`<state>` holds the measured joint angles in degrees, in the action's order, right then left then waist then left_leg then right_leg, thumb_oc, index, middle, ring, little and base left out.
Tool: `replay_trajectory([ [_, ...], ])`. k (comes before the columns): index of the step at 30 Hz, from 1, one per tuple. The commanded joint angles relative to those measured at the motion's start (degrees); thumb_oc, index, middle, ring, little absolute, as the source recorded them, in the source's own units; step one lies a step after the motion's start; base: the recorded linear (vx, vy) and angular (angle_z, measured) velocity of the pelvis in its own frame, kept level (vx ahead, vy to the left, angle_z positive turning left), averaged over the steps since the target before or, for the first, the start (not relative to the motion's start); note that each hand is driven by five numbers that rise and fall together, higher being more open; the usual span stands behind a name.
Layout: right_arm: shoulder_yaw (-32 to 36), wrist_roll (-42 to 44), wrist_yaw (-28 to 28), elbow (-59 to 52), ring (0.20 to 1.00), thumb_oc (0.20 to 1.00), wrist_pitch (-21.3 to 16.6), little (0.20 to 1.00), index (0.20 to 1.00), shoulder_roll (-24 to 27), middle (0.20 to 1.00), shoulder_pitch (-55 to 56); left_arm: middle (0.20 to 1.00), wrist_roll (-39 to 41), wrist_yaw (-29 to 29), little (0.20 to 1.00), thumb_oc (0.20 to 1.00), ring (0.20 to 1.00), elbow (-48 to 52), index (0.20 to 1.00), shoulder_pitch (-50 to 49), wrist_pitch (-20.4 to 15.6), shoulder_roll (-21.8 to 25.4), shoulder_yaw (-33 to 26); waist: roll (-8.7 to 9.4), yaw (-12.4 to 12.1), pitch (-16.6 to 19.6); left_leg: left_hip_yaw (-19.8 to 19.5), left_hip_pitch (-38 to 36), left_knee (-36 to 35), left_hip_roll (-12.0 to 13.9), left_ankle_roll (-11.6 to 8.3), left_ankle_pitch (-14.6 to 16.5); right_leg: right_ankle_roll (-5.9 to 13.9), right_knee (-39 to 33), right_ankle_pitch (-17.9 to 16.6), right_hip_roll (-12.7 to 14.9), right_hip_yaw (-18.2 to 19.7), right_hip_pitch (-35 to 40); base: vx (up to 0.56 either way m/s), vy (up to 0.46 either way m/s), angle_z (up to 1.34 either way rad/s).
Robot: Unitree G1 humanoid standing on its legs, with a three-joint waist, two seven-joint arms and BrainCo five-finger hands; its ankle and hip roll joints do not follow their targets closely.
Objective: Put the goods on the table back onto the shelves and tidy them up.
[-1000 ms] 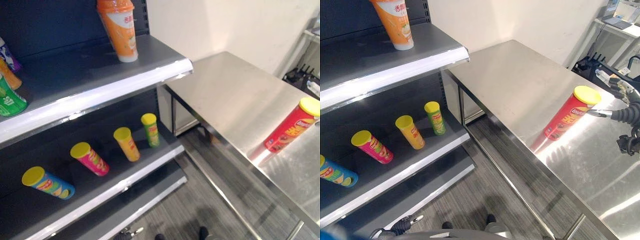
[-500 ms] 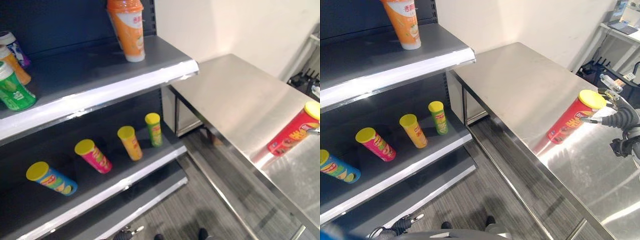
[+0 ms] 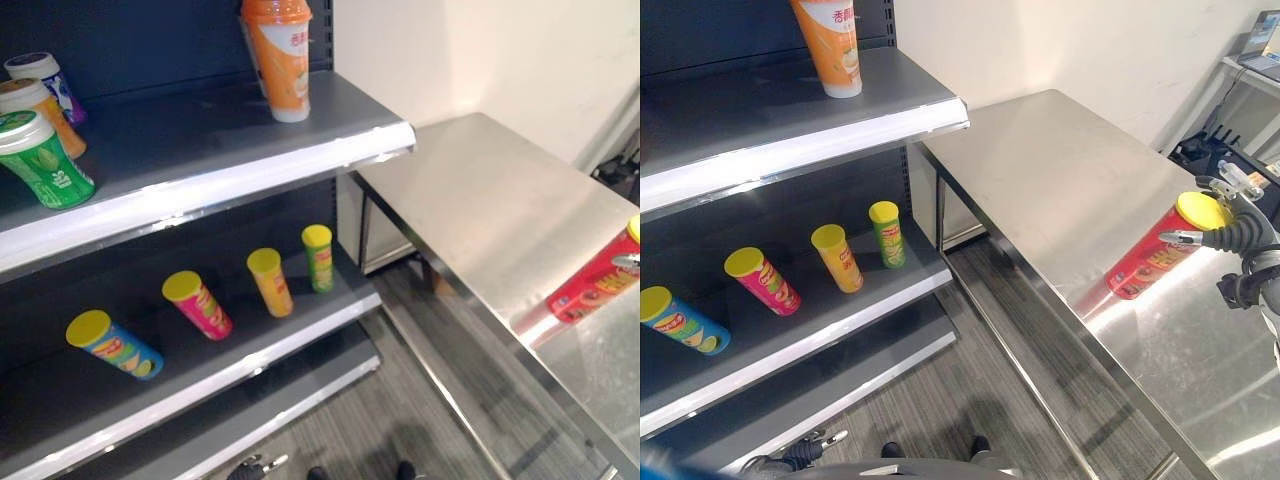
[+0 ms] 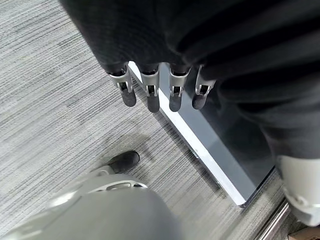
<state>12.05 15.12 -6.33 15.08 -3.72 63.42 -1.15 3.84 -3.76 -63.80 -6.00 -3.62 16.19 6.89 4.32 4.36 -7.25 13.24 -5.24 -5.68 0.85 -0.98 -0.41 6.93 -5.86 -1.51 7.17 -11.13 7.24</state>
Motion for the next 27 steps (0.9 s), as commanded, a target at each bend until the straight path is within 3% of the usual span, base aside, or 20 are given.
replay_trajectory([
  [1, -2.9, -1.5, 1.8, 3.1, 0.2, 0.2, -0.7, 0.2, 0.2, 5.1, 0.2, -6.1, 1.0, -0.5, 0.1, 1.0, 1.0, 1.0, -1.2, 1.0, 3.2, -0.5, 2.1, 1.8, 1.15, -2.8, 0.7, 3.3, -1.5, 1.4, 7.5, -6.27, 0.5, 2.96, 2.8, 3.2, 2.5, -3.5, -0.9, 0.0, 0.0, 0.0],
  [15, -0.8, -0.7, 1.1, 0.5, 0.2, 0.2, -1.0, 0.2, 0.2, 5.9, 0.2, -3.3, 1.0, -0.4, -0.1, 1.0, 1.0, 1.0, -0.9, 1.0, 3.3, -0.4, 2.1, 1.3, 1.03, -2.6, 0.5, 3.2, -1.6, 1.5, 7.6, -6.42, 0.5, 2.91, 2.9, 3.3, 2.5, -3.8, -0.7, 0.0, 0.0, 0.0],
  [21, 8.1, 0.0, 5.5, -12.3, 0.2, 0.2, -4.4, 0.2, 0.2, -0.4, 0.2, -2.8, 1.0, 0.2, 0.8, 1.0, 1.0, 1.0, 0.2, 1.0, 3.4, -0.5, 2.5, -1.0, 0.23, -2.6, 0.7, 2.7, -1.6, 1.8, 8.0, -6.49, 0.5, 2.53, 3.4, 4.4, 2.0, -3.9, -0.4, -0.01, -0.046, -0.01],
  [27, 8.5, -2.0, 5.9, -20.0, 0.2, 0.2, -6.5, 0.2, 0.2, -1.2, 0.2, -5.0, 1.0, 0.3, 0.8, 1.0, 1.0, 1.0, 0.5, 1.0, 2.7, -0.5, 2.5, -1.8, -0.16, -3.7, 0.6, 1.1, -0.1, 3.7, 9.4, -7.45, -0.1, 1.37, 3.3, 5.8, 0.7, -4.7, 0.3, -0.05, -0.105, 0.19],
])
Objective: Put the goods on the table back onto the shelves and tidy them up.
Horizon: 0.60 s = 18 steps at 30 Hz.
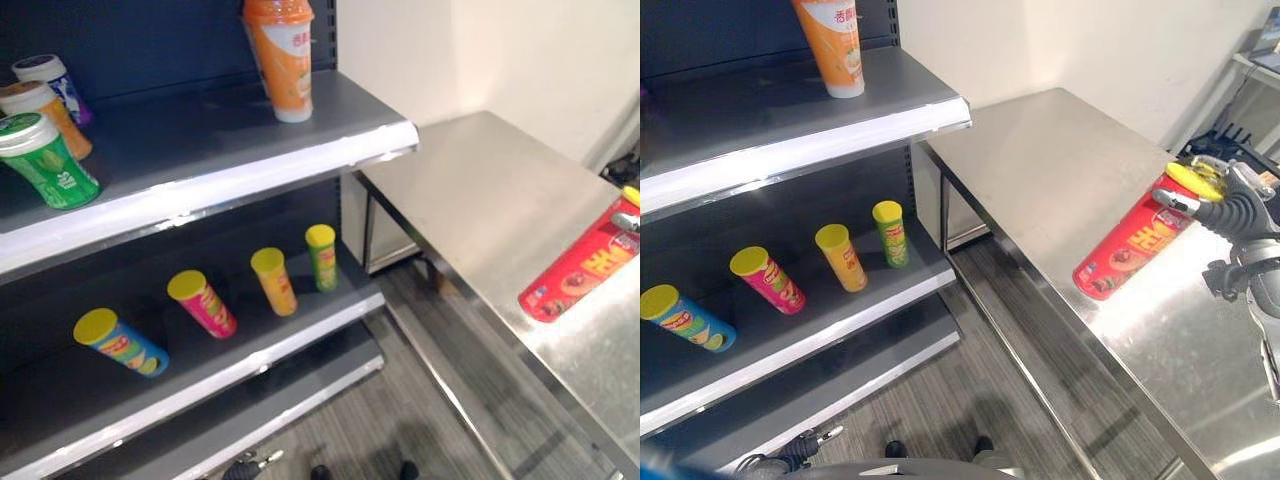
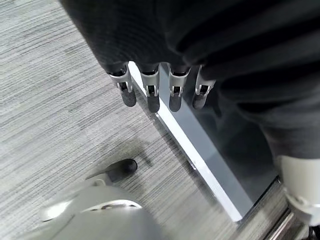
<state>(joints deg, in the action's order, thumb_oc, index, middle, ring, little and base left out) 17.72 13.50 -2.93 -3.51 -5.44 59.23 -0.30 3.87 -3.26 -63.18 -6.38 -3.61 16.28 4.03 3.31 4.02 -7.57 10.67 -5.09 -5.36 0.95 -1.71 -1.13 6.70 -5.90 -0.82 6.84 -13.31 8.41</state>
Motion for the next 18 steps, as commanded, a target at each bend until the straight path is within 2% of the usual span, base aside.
replay_trajectory([
  [1, 1.8, -1.3, 2.0, -3.6, 0.2, 0.2, -5.3, 0.2, 0.2, 3.6, 0.2, -7.2, 1.0, 0.8, 0.1, 1.0, 1.0, 1.0, 0.2, 1.0, 2.7, -0.6, 2.3, 0.9, 0.83, -4.4, 0.6, 2.8, 0.9, 4.8, 10.1, -7.29, 0.0, 1.03, 2.8, 5.5, 0.2, -2.9, -0.4, -0.06, -0.098, 0.24],
  [2, 1.6, -1.3, 2.0, -3.6, 0.2, 0.2, -5.3, 0.2, 0.2, 3.6, 0.2, -7.3, 1.0, 0.7, 0.1, 1.0, 1.0, 1.0, 0.2, 1.0, 2.7, -0.5, 2.3, 0.9, 0.8, -4.2, 0.6, 2.7, 1.0, 5.0, 10.1, -7.33, 0.1, 0.98, 2.8, 5.5, 0.2, -3.0, -0.4, -0.13, -0.176, 0.16],
  [3, 0.2, -1.4, 1.3, -5.8, 0.2, 0.2, -5.8, 0.2, 0.2, 4.4, 0.2, -8.9, 1.0, 1.4, 0.0, 1.0, 1.0, 1.0, 0.4, 1.0, 2.2, -0.5, 2.2, 0.6, 0.75, -5.6, 0.1, 1.2, 2.4, 6.6, 10.7, -7.84, -0.8, 0.11, 1.9, 6.0, -0.8, -3.4, 0.4, -0.07, -0.089, 0.06],
  [4, 0.0, -1.5, 1.3, -5.7, 0.2, 0.2, -5.8, 0.2, 0.2, 4.4, 0.2, -9.2, 1.0, 1.4, 0.0, 1.0, 1.0, 1.0, 0.4, 1.0, 2.2, -0.5, 2.2, 0.5, 0.71, -5.3, 0.0, 1.0, 2.5, 6.8, 10.8, -7.88, -0.7, 0.06, 1.8, 6.0, -0.9, -3.6, 0.5, -0.15, -0.149, 0.25],
  [6, -1.0, -0.2, 0.7, -7.5, 0.2, 0.2, -6.6, 0.2, 0.2, 5.0, 0.2, -10.6, 1.0, 3.1, -0.1, 1.0, 1.0, 1.0, 0.8, 1.0, 2.1, -0.7, 1.7, 0.1, 1.23, -7.0, -1.8, -1.6, 6.8, 11.3, 10.9, -8.87, -2.3, -0.69, 1.4, 6.4, -1.2, -4.7, 1.2, -0.16, -0.102, 0.44],
  [8, -0.9, -0.7, 1.3, -8.1, 0.2, 0.2, -6.9, 0.2, 0.2, 5.4, 0.2, -11.0, 1.0, 4.1, -0.2, 1.0, 1.0, 1.0, 1.4, 1.0, 2.1, -0.8, 1.4, 0.0, 1.48, -7.3, -2.4, -1.5, 9.1, 12.9, 11.4, -9.27, -3.5, -0.85, 1.5, 6.1, -0.9, -6.2, 0.8, -0.16, -0.01, 0.58],
  [10, -1.0, -1.3, 1.8, -8.2, 0.2, 0.2, -6.9, 0.2, 0.2, 5.3, 0.2, -11.3, 1.0, 4.7, -0.3, 1.0, 1.0, 1.0, 1.3, 1.0, 2.0, -0.7, 1.2, -0.1, 1.51, -7.2, -2.5, -1.4, 8.9, 13.5, 11.9, -9.12, -2.9, -0.85, 1.7, 5.8, -0.5, -6.9, 0.5, -0.1, 0.064, 0.7],
  [12, -1.1, -3.0, 2.1, -8.7, 0.2, 0.2, -6.7, 0.2, 0.2, 4.9, 0.2, -11.6, 1.0, 4.5, 0.0, 1.0, 1.0, 1.0, 0.6, 1.0, 2.2, -1.1, 1.2, -0.6, 1.64, -6.7, -2.8, -1.8, 5.9, 16.5, 14.4, -8.58, -0.5, -0.45, 2.8, 4.7, 1.5, -8.0, -0.9, -0.12, 0.15, 0.3],
  [13, -1.0, -3.0, 2.1, -8.7, 0.2, 0.2, -6.7, 0.2, 0.2, 4.9, 0.2, -11.6, 1.0, 4.5, 0.0, 1.0, 1.0, 1.0, 0.6, 1.0, 2.2, -1.1, 1.2, -0.7, 1.71, -6.5, -2.7, -1.9, 6.1, 16.4, 14.2, -8.48, -0.7, -0.43, 2.8, 4.6, 1.7, -8.1, -1.1, -0.11, 0.177, 0.32],
  [14, -1.0, -3.4, 2.4, -8.4, 0.2, 0.2, -7.0, 0.2, 0.2, 5.1, 0.2, -11.8, 1.0, 4.1, 0.3, 1.0, 1.0, 1.0, 0.5, 1.0, 2.3, -1.4, 1.3, -0.6, 1.56, -6.1, -2.9, -2.5, 4.8, 18.3, 16.0, -8.75, -0.6, 0.06, 3.2, 4.0, 2.8, -8.3, -2.1, -0.16, 0.318, 0.4],
  [15, -1.0, -3.2, 2.6, -8.0, 0.2, 0.2, -7.1, 0.2, 0.2, 5.3, 0.2, -11.7, 1.0, 3.3, 0.8, 1.0, 1.0, 1.0, 0.6, 1.0, 2.5, -1.8, 1.7, -0.4, 0.75, -4.9, -2.5, -3.3, 2.2, 19.1, 18.8, -9.36, -2.0, 1.17, 4.2, 2.9, 4.7, -8.8, -4.1, -0.15, 0.315, 0.17],
  [16, -0.9, -3.2, 2.6, -8.0, 0.2, 0.2, -7.1, 0.2, 0.2, 5.4, 0.2, -11.7, 1.0, 3.3, 0.8, 1.0, 1.0, 1.0, 0.5, 1.0, 2.6, -1.8, 1.6, -0.4, 0.88, -4.8, -2.3, -3.3, 2.4, 18.8, 18.6, -9.29, -2.4, 1.16, 4.2, 2.8, 4.9, -8.9, -4.3, -0.12, 0.358, 0.04],
  [17, -0.8, -3.0, 2.7, -7.9, 0.2, 0.2, -7.1, 0.2, 0.2, 5.4, 0.2, -11.4, 1.0, 2.8, 1.0, 1.0, 1.0, 1.0, 0.5, 1.0, 2.6, -2.0, 1.9, -0.2, 0.33, -4.3, -2.0, -3.7, 0.7, 18.4, 19.7, -10.08, -3.5, 1.8, 4.8, 2.2, 5.8, -8.8, -5.4, -0.08, 0.482, 0.15],
  [18, 0.0, -3.0, 2.4, -8.2, 0.2, 0.2, -6.8, 0.2, 0.2, 5.5, 0.2, -10.4, 1.0, 1.8, 1.1, 1.0, 1.0, 1.0, 0.7, 1.0, 2.5, -2.2, 2.2, 0.2, -1.03, -3.1, -1.1, -6.0, -1.5, 16.3, 19.9, -11.41, -4.3, 3.4, 5.8, 0.7, 7.8, -8.1, -7.1, -0.07, 0.482, 0.41],
])
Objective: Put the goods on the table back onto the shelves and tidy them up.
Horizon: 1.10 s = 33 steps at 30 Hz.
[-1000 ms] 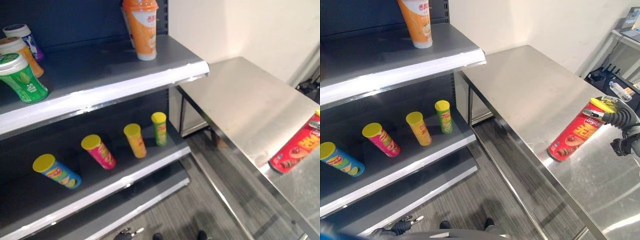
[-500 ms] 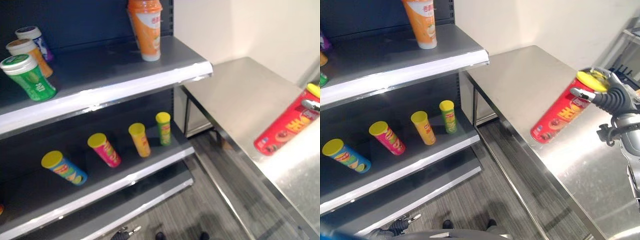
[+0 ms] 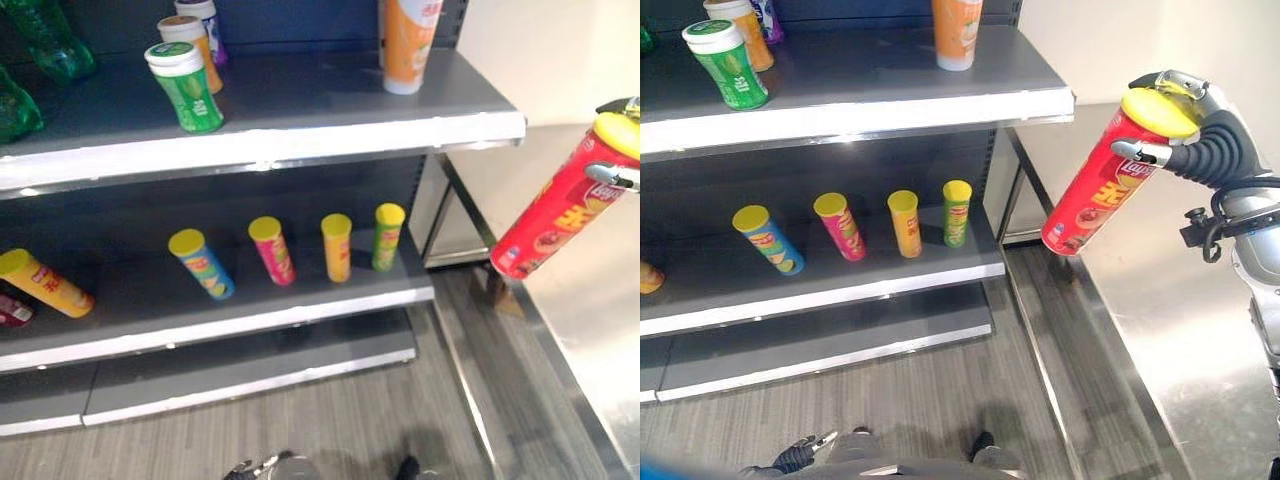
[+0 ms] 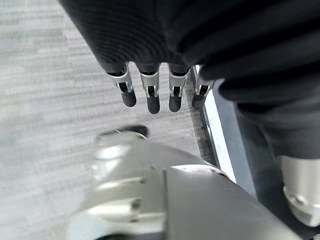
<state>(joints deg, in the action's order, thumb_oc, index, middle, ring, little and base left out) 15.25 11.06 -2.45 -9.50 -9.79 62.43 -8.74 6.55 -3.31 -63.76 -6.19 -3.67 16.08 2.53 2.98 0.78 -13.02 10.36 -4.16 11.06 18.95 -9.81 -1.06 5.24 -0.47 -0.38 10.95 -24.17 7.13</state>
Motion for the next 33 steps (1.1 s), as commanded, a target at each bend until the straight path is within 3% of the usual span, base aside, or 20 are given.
replay_trajectory([
  [1, 2.5, -0.6, 1.9, -2.3, 0.2, 0.2, -2.4, 0.2, 0.2, 2.3, 0.2, -1.9, 1.0, -0.9, 1.2, 1.0, 1.0, 1.0, 1.3, 1.0, 2.3, -2.2, 2.3, 1.7, -0.71, 0.1, 4.4, -5.6, -2.6, -0.4, 1.9, -3.31, -4.5, 4.91, 0.4, 0.3, 3.8, 2.8, -5.9, -0.03, 0.499, 0.37],
  [2, 3.2, -0.4, 1.7, -2.7, 0.2, 0.2, -2.3, 0.2, 0.2, 2.2, 0.2, -1.2, 1.0, -1.3, 1.2, 1.0, 1.0, 1.0, 1.5, 1.0, 2.1, -2.0, 2.4, 1.7, -1.3, 0.4, 5.1, -6.5, -3.7, -2.7, 1.5, -3.46, -3.3, 5.67, 0.6, -0.6, 4.5, 3.7, -6.7, -0.02, 0.356, 0.3],
  [4, 5.7, -0.3, 1.5, -3.1, 0.2, 0.2, -2.1, 0.2, 0.2, 1.1, 0.2, 1.1, 1.0, -3.2, 1.4, 1.0, 1.0, 1.0, 0.6, 1.0, 2.9, -2.1, 2.5, 2.1, -1.7, 1.8, 6.0, -4.3, -4.8, -6.9, 0.1, -3.33, 2.6, 7.72, 0.6, -3.9, 8.3, 3.3, -8.1, -0.07, 0.619, 0.22],
  [5, 7.0, -1.7, 1.8, -3.1, 0.2, 0.2, -1.5, 0.2, 0.2, -0.3, 0.2, 2.4, 1.0, -4.6, 1.2, 1.0, 1.0, 1.0, 0.0, 1.0, 3.5, -2.2, 3.1, 2.4, -1.04, 2.0, 6.0, -2.4, -5.5, -9.2, -2.6, -1.98, 7.4, 9.22, 0.3, -6.9, 11.5, 4.3, -9.3, -0.1, 0.681, 0.23],
  [6, 7.6, -3.2, 2.0, -3.1, 0.2, 0.2, -1.4, 0.2, 0.2, -1.1, 0.2, 3.6, 1.0, -4.9, 0.9, 1.0, 1.0, 1.0, -0.2, 1.0, 3.9, -2.3, 3.6, 2.3, -0.58, 1.9, 5.6, -1.4, -6.4, -10.8, -4.0, -1.31, 8.5, 9.76, 0.3, -9.0, 12.8, 5.1, -10.2, -0.12, 0.61, 0.27],
  [8, 7.8, -4.0, 2.1, -3.2, 0.2, 0.2, -0.8, 0.2, 0.2, -1.6, 0.2, 4.1, 1.0, -4.9, 0.9, 1.0, 1.0, 1.0, 0.0, 1.0, 3.9, -2.1, 4.1, 2.2, -0.08, 1.7, 5.5, -0.7, -6.6, -12.4, -5.8, -0.19, 8.6, 9.76, 0.2, -11.3, 14.1, 5.8, -11.3, -0.1, 0.376, 0.04],
  [9, 8.2, -5.0, 2.5, -3.5, 0.2, 0.2, -0.6, 0.2, 0.2, -3.6, 0.2, 5.1, 1.0, -5.7, 0.6, 1.0, 1.0, 1.0, -0.2, 1.0, 3.8, -2.1, 4.8, 2.1, 0.12, 2.1, 5.5, 0.4, -8.2, -16.1, -8.5, 1.12, 8.6, 9.76, 0.0, -14.4, 15.5, 6.8, -12.7, -0.1, 0.43, -0.15],
  [10, 8.0, -5.1, 3.1, -3.5, 0.2, 0.2, -0.6, 0.2, 0.2, -4.3, 0.2, 5.0, 1.0, -5.9, 0.8, 1.0, 1.0, 1.0, -0.1, 1.0, 3.4, -2.0, 5.3, 1.7, -0.04, 2.3, 5.0, 1.1, -8.3, -16.1, -9.0, 1.63, 8.5, 9.76, 0.9, -16.2, 15.5, 7.7, -13.7, -0.16, 0.555, -0.15],
  [13, 6.0, -5.5, 3.9, -3.9, 0.2, 0.2, -1.0, 0.2, 0.2, -4.9, 0.2, 3.4, 1.0, -5.5, 0.8, 1.0, 1.0, 1.0, 0.8, 1.0, 3.7, -1.8, 6.0, 1.4, -0.41, 2.2, 3.9, 1.6, -7.3, -16.1, -10.0, 3.22, 7.5, 9.76, 4.9, -15.1, 14.7, 9.1, -16.6, -0.18, 0.284, -0.15],
  [16, 4.3, -5.7, 3.8, -4.7, 0.2, 0.2, -1.3, 0.2, 0.2, -4.9, 0.2, 1.8, 1.0, -5.2, 0.6, 1.0, 1.0, 1.0, 2.3, 1.0, 3.4, -1.7, 6.7, 1.4, -0.71, 1.2, 3.2, 2.4, -6.1, -16.1, -12.1, 5.54, 6.6, 8.22, 12.0, -9.1, 11.0, 7.4, -15.9, -0.21, 0.287, -0.34],
  [17, 2.6, -5.8, 3.2, -4.8, 0.2, 0.2, -1.4, 0.2, 0.2, -4.5, 0.2, 0.4, 1.0, -4.4, 0.5, 1.0, 1.0, 1.0, 2.8, 1.0, 3.2, -1.4, 7.1, 1.3, -0.74, 0.3, 3.2, 2.6, -4.7, -16.1, -12.9, 6.83, 5.5, 6.26, 17.6, -2.2, 6.4, 6.4, -15.1, -0.29, 0.286, -0.49],
  [18, 1.7, -5.4, 2.8, -4.7, 0.2, 0.2, -1.4, 0.2, 0.2, -4.2, 0.2, -0.3, 1.0, -4.0, 0.6, 1.0, 1.0, 1.0, 2.7, 1.0, 3.2, -1.3, 7.1, 1.3, -0.61, -0.1, 3.4, 2.6, -3.9, -16.1, -13.2, 7.11, 4.7, 5.6, 19.2, 0.6, 3.9, 6.3, -14.6, -0.22, 0.187, -0.49],
  [19, 1.5, -5.4, 2.8, -4.6, 0.2, 0.2, -1.5, 0.2, 0.2, -4.2, 0.2, -0.5, 1.0, -4.0, 0.6, 1.0, 1.0, 1.0, 2.7, 1.0, 3.2, -1.3, 7.0, 1.2, -0.6, 0.0, 3.3, 2.6, -4.0, -16.1, -13.2, 7.04, 4.8, 5.54, 19.4, 0.8, 3.9, 6.4, -14.7, -0.18, 0.09, -0.12],
  [20, -0.3, -5.0, 2.0, -4.5, 0.2, 0.2, -1.5, 0.2, 0.2, -3.5, 0.2, -2.2, 1.0, -3.3, 0.5, 1.0, 1.0, 1.0, 3.1, 1.0, 2.9, -1.1, 6.6, 1.6, -0.12, -0.9, 3.7, 2.4, -2.6, -16.1, -13.7, 7.34, 3.6, 4.77, 21.1, 5.1, -1.5, 7.6, -13.4, -0.13, 0.046, -0.07],
  [21, -0.4, -5.0, 2.0, -4.5, 0.2, 0.2, -1.6, 0.2, 0.2, -3.5, 0.2, -2.4, 1.0, -3.3, 0.5, 1.0, 1.0, 1.0, 3.1, 1.0, 2.9, -1.1, 6.6, 1.6, -0.15, -0.9, 3.8, 2.5, -2.4, -16.1, -13.6, 7.32, 3.4, 4.65, 20.9, 4.9, -1.6, 7.6, -13.6, -0.17, 0.047, -0.15],
  [23, -1.9, -5.6, 1.8, -4.3, 0.2, 0.2, -1.6, 0.2, 0.2, -2.9, 0.2, -3.4, 1.0, -2.6, 0.0, 1.0, 1.0, 1.0, 3.5, 1.0, 2.7, -1.0, 6.2, 1.7, 0.86, -1.8, 4.3, 2.3, -1.4, -16.1, -14.3, 7.09, 3.2, 3.17, 17.6, 6.9, -5.8, 9.8, -11.6, -0.1, -0.037, -0.12],
  [24, -2.4, -5.4, 1.1, -4.9, 0.2, 0.2, -1.5, 0.2, 0.2, -2.5, 0.2, -3.8, 1.0, -2.7, -0.3, 1.0, 1.0, 1.0, 3.7, 1.0, 2.1, -1.1, 5.8, 1.8, 2.43, -2.8, 4.9, 1.5, -0.5, -16.1, -15.9, 6.99, 3.3, 1.98, 8.5, 6.5, -6.7, 11.1, -7.2, -0.11, -0.073, 0.03],
  [27, -4.4, -3.4, 0.7, -5.2, 0.2, 0.2, -1.9, 0.2, 0.2, -3.4, 0.2, -5.1, 1.0, -2.6, -0.2, 1.0, 1.0, 1.0, 3.1, 1.0, 1.7, -1.0, 5.1, 0.8, 3.26, -4.3, 5.4, 1.5, 1.8, -14.3, -15.7, 6.16, 2.1, 1.73, -0.1, 4.6, -8.2, 12.2, -3.9, -0.09, -0.049, 0.12],
  [30, -5.0, -3.3, 0.2, -5.6, 0.2, 0.2, -1.9, 0.2, 0.2, -3.1, 0.2, -5.3, 1.0, -2.7, -0.4, 1.0, 1.0, 1.0, 3.6, 1.0, 1.8, -1.0, 4.7, 1.0, 3.46, -4.6, 4.6, 1.1, 5.4, -9.2, -15.4, 5.38, 2.6, 1.43, -2.2, 4.4, -7.7, 10.7, -2.4, -0.14, -0.002, 0.0],
  [33, -7.8, -3.4, -0.9, -6.9, 0.2, 0.2, -1.8, 0.2, 0.2, -2.9, 0.2, -6.3, 1.0, -1.8, 0.1, 1.0, 1.0, 1.0, 4.8, 1.0, 2.1, -0.8, 4.2, 0.9, 2.79, -4.2, 3.6, 2.5, 7.8, -6.9, -10.9, 3.76, 2.0, 1.73, -2.9, 3.3, -5.4, 8.5, -2.8, -0.17, 0.19, 0.51],
])
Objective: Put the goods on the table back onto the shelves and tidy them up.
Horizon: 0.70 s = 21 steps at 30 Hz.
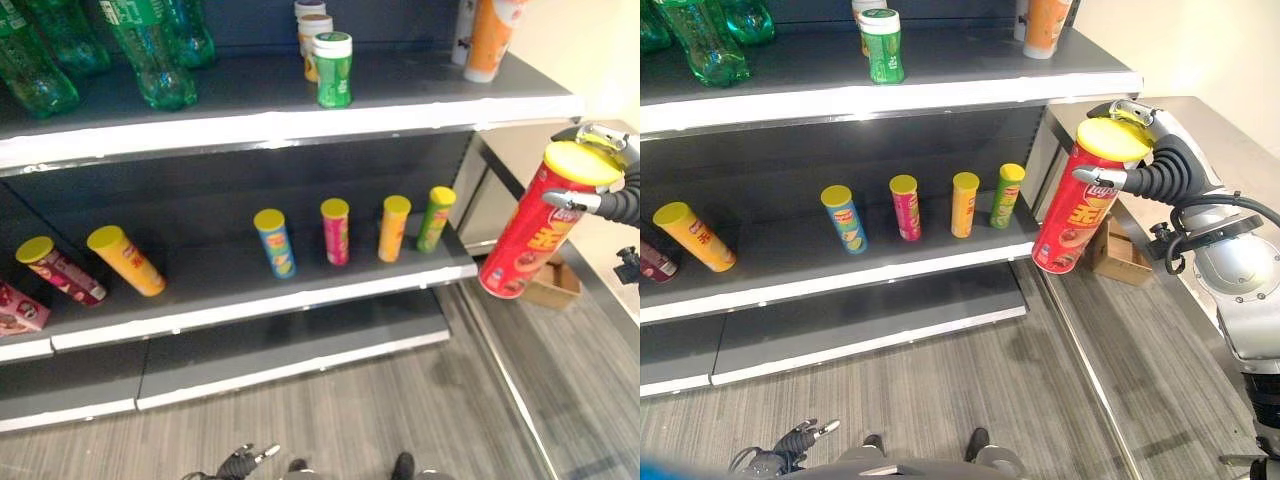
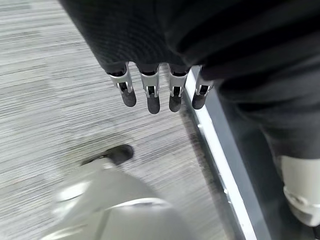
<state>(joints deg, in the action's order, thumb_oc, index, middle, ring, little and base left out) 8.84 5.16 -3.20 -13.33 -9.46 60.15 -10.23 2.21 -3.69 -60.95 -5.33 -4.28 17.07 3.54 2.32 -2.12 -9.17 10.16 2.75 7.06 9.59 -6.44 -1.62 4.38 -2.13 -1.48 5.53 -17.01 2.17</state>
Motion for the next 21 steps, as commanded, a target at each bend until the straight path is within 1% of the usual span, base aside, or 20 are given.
replay_trajectory([
  [1, -2.2, 2.8, -0.3, -3.3, 0.2, 0.2, -2.1, 0.2, 0.2, -0.8, 0.2, -5.3, 1.0, 2.5, 0.8, 1.0, 1.0, 1.0, 1.6, 1.0, 1.4, -0.3, 3.2, -0.2, 3.47, -1.2, -0.2, 2.4, 0.5, -3.2, 0.1, 0.09, 2.1, 2.78, -1.2, 4.1, 1.0, 1.0, 1.8, -0.06, 0.215, 0.55],
  [2, -2.4, 2.8, -0.3, -3.3, 0.2, 0.2, -2.1, 0.2, 0.2, -0.8, 0.2, -5.4, 1.0, 2.5, 0.8, 1.0, 1.0, 1.0, 1.6, 1.0, 1.3, -0.3, 3.2, -0.2, 3.44, -1.1, -0.2, 2.3, 0.5, -3.3, 0.1, 0.02, 2.1, 2.77, -1.1, 4.2, 0.9, 0.9, 1.8, -0.04, 0.164, 0.29],
  [3, -2.8, 3.1, -0.4, -3.5, 0.2, 0.2, -2.2, 0.2, 0.2, -0.8, 0.2, -5.5, 1.0, 2.5, 1.0, 1.0, 1.0, 1.0, 1.5, 1.0, 1.5, -0.4, 3.2, -0.2, 3.47, -0.9, -0.2, 2.0, 0.0, -3.6, 2.2, -0.22, 1.2, 2.97, -1.2, 3.9, 2.1, 0.5, 1.3, -0.03, 0.252, 0.34],
  [4, -3.7, 3.5, -0.6, -3.6, 0.2, 0.2, -2.4, 0.2, 0.2, -0.4, 0.2, -5.4, 1.0, 2.9, 1.5, 1.0, 1.0, 1.0, 1.4, 1.0, 1.8, -0.5, 3.2, -0.3, 3.14, -0.2, -0.1, 1.3, -1.2, -4.3, 6.8, -1.06, -1.3, 3.68, -1.3, 3.8, 3.7, -0.6, 0.7, -0.01, 0.355, 0.33],
  [6, -3.7, 3.1, -0.9, -4.1, 0.2, 0.2, -2.4, 0.2, 0.2, 0.3, 0.2, -4.4, 1.0, 2.9, 2.0, 1.0, 1.0, 1.0, 0.7, 1.0, 2.0, -0.4, 3.4, -0.8, 2.01, 0.9, 0.6, 1.2, -2.2, -5.5, 10.9, -2.38, -4.6, 4.59, -1.3, 4.0, 5.2, -1.7, 1.0, 0.1, 0.421, 0.3],
  [7, -3.1, 2.6, -1.1, -4.3, 0.2, 0.2, -2.1, 0.2, 0.2, 0.6, 0.2, -3.2, 1.0, 2.3, 2.1, 1.0, 1.0, 1.0, 0.8, 1.0, 1.4, -0.2, 3.4, -0.5, 0.21, 1.2, 1.2, 0.9, -3.2, -6.7, 12.3, -4.35, -6.7, 5.3, -1.5, 3.8, 6.0, -2.8, 1.7, 0.24, 0.499, 0.34],
  [8, -2.4, 1.9, -1.2, -4.8, 0.2, 0.2, -1.5, 0.2, 0.2, 0.3, 0.2, -1.4, 1.0, 1.8, 2.0, 1.0, 1.0, 1.0, 0.8, 1.0, 1.6, -0.1, 3.5, -0.2, -0.7, 1.7, 1.8, 0.6, -3.7, -7.7, 11.8, -5.16, -5.4, 5.86, -1.3, 3.7, 6.9, -2.8, 2.7, 0.19, 0.385, 0.65],
  [9, -2.2, 1.9, -1.2, -4.9, 0.2, 0.2, -1.5, 0.2, 0.2, 0.3, 0.2, -1.2, 1.0, 1.8, 2.0, 1.0, 1.0, 1.0, 0.8, 1.0, 1.6, -0.1, 3.5, -0.1, -0.65, 1.7, 1.9, 0.5, -3.5, -7.8, 11.7, -5.08, -5.5, 5.88, -1.4, 3.6, 7.0, -2.9, 2.6, 0.21, 0.413, 0.59],
  [10, -1.1, 1.4, -1.2, -5.5, 0.2, 0.2, -1.3, 0.2, 0.2, -0.6, 0.2, -0.4, 1.0, 1.0, 1.8, 1.0, 1.0, 1.0, 0.2, 1.0, 1.7, -0.2, 3.5, 0.3, -1.42, 1.9, 2.2, 1.4, -4.2, -8.9, 9.8, -5.28, -2.9, 6.58, -0.4, 3.1, 9.1, -2.8, 3.0, 0.11, 0.263, 0.53],
  [11, -1.0, 1.4, -1.2, -5.6, 0.2, 0.2, -1.3, 0.2, 0.2, -0.6, 0.2, -0.4, 1.0, 1.0, 1.8, 1.0, 1.0, 1.0, 0.2, 1.0, 1.7, -0.2, 3.5, 0.3, -1.35, 1.9, 2.3, 1.4, -4.0, -8.9, 9.7, -5.18, -3.0, 6.6, -0.4, 3.0, 9.2, -2.8, 2.9, 0.16, 0.433, 0.33],
  [13, -0.8, 1.3, -0.8, -5.5, 0.2, 0.2, -1.2, 0.2, 0.2, -2.7, 0.2, 0.2, 1.0, 0.0, 2.2, 1.0, 1.0, 1.0, -0.4, 1.0, 2.7, -0.4, 3.8, 1.4, -1.22, 1.9, 2.2, 1.3, -3.8, -9.6, 6.5, -4.21, -1.1, 7.49, 1.1, 1.6, 12.6, -2.5, 2.0, 0.08, 0.38, 0.4],
  [14, -1.7, 0.3, -0.9, -5.4, 0.2, 0.2, -0.8, 0.2, 0.2, -3.7, 0.2, -0.6, 1.0, -0.5, 2.0, 1.0, 1.0, 1.0, -0.1, 1.0, 2.7, -0.4, 4.1, 1.7, -0.96, 1.7, 1.9, 1.5, -4.4, -10.3, 4.1, -2.99, 0.3, 7.97, 2.7, 0.6, 14.7, -2.1, 1.4, 0.11, 0.523, 0.29],
  [15, -4.3, -1.7, -0.8, -5.2, 0.2, 0.2, -0.6, 0.2, 0.2, -5.4, 0.2, -2.4, 1.0, -1.2, 2.3, 1.0, 1.0, 1.0, -0.8, 1.0, 3.1, -0.4, 4.6, 1.7, -0.97, 1.5, 1.6, 2.4, -5.6, -11.8, 1.4, -1.12, 1.6, 8.05, 5.4, -1.1, 17.1, -1.8, -0.5, 0.09, 0.401, 0.19],
  [16, -4.6, -1.8, -0.8, -5.1, 0.2, 0.2, -0.6, 0.2, 0.2, -5.5, 0.2, -2.7, 1.0, -1.2, 2.3, 1.0, 1.0, 1.0, -0.9, 1.0, 3.1, -0.4, 4.6, 1.6, -0.75, 1.5, 1.6, 2.6, -5.6, -11.8, 1.1, -0.98, 1.7, 8.17, 5.7, -1.0, 17.4, -1.4, -0.8, 0.09, 0.375, 0.03],
  [17, -5.9, -2.5, -0.9, -5.2, 0.2, 0.2, -0.6, 0.2, 0.2, -6.2, 0.2, -3.5, 1.0, -1.0, 2.4, 1.0, 1.0, 1.0, -1.1, 1.0, 3.0, -0.4, 4.9, 1.4, -0.94, 1.2, 1.3, 3.2, -6.3, -12.1, 0.2, -0.27, 2.5, 8.12, 7.3, -1.8, 18.4, -1.7, -1.5, 0.06, 0.334, -0.08],
  [18, -9.1, -3.5, -1.2, -5.5, 0.2, 0.2, -0.4, 0.2, 0.2, -7.4, 0.2, -5.9, 1.0, -0.9, 2.6, 1.0, 1.0, 1.0, -1.1, 1.0, 2.9, -0.2, 5.3, 1.0, -0.96, 0.7, 0.7, 4.1, -7.2, -12.1, -1.5, 1.0, 3.8, 7.91, 10.8, -4.3, 20.2, -2.0, -3.3, 0.06, 0.329, -0.1],
  [19, -9.4, -3.5, -1.1, -5.3, 0.2, 0.2, -0.4, 0.2, 0.2, -7.5, 0.2, -6.2, 1.0, -0.9, 2.6, 1.0, 1.0, 1.0, -1.1, 1.0, 2.8, -0.2, 5.3, 0.8, -0.87, 0.8, 0.7, 4.2, -7.3, -12.1, -1.6, 1.06, 3.8, 7.96, 10.9, -4.3, 20.4, -1.8, -3.4, 0.05, 0.282, -0.28],
  [20, -11.1, -3.3, -1.6, -5.6, 0.2, 0.2, -0.4, 0.2, 0.2, -8.0, 0.2, -7.4, 1.0, -0.9, 2.7, 1.0, 1.0, 1.0, -1.5, 1.0, 2.8, -0.1, 5.5, 0.8, -0.9, 0.6, 0.2, 4.5, -7.5, -12.1, -2.2, 1.62, 4.0, 7.81, 12.6, -5.5, 21.0, -2.3, -3.9, 0.03, 0.141, -0.35],
  [21, -12.2, -3.4, -2.0, -5.7, 0.2, 0.2, -0.7, 0.2, 0.2, -7.9, 0.2, -7.5, 1.0, -1.0, 2.8, 1.0, 1.0, 1.0, -1.3, 1.0, 2.8, -0.1, 5.8, 0.9, -1.14, 0.6, 0.0, 4.4, -7.5, -12.1, -2.3, 1.87, 4.1, 7.83, 14.2, -5.5, 20.7, -2.3, -4.5, 0.09, 0.214, -0.19],
])
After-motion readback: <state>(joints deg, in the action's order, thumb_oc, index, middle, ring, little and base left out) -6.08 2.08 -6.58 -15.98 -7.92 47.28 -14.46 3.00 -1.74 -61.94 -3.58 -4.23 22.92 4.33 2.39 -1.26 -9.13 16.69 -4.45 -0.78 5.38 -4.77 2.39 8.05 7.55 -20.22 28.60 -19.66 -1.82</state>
